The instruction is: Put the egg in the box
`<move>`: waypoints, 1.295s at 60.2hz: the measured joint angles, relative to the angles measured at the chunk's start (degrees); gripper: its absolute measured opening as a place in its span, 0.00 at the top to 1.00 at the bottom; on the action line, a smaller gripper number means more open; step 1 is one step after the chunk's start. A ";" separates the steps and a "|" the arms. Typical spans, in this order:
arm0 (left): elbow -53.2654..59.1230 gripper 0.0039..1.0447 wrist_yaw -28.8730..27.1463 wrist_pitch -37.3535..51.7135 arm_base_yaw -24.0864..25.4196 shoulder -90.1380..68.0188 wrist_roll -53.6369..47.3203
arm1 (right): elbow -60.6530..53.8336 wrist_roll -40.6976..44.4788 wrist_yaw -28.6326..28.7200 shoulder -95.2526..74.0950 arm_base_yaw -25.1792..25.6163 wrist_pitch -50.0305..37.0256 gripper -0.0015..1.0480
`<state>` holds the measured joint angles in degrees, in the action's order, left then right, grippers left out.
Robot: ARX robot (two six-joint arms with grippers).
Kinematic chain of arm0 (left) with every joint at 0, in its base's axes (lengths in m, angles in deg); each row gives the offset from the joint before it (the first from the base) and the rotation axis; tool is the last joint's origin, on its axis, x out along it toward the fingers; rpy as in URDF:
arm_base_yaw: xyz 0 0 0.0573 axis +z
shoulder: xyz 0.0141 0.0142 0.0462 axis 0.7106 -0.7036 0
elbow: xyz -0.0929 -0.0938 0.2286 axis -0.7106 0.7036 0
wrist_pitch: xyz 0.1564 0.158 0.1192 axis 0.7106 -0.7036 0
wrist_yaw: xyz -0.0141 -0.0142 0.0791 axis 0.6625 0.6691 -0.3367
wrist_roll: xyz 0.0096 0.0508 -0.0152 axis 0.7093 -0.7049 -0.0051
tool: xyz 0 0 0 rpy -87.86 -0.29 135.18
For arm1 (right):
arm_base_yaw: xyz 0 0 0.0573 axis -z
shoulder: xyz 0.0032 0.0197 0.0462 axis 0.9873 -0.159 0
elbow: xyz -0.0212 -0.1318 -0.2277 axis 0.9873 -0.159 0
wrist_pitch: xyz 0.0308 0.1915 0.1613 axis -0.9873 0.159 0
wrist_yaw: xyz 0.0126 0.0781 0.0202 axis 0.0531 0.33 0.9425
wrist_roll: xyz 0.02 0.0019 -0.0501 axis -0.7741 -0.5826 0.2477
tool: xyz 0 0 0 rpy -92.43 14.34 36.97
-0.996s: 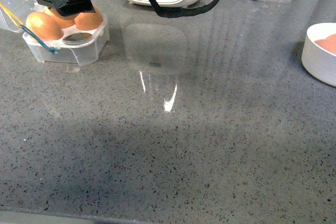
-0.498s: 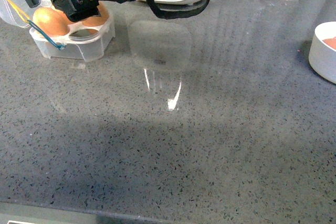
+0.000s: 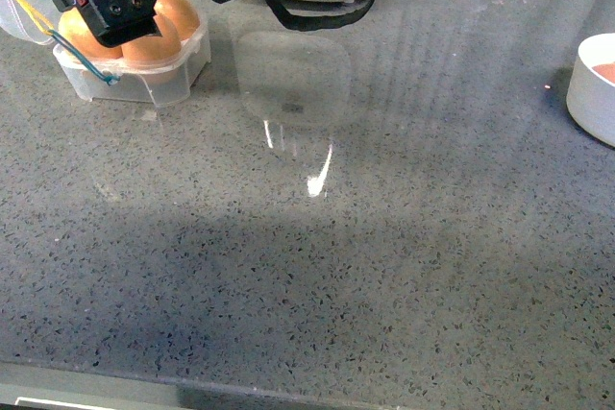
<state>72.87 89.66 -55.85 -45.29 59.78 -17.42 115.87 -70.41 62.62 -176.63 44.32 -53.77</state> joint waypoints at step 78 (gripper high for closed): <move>0.00 0.06 0.00 0.00 0.00 0.00 0.00 | -54.90 -3.87 -26.86 54.93 18.38 -19.10 0.07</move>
<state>72.87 89.66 -55.85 -45.29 59.78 -17.42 60.96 -74.27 35.76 -121.70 62.70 -72.87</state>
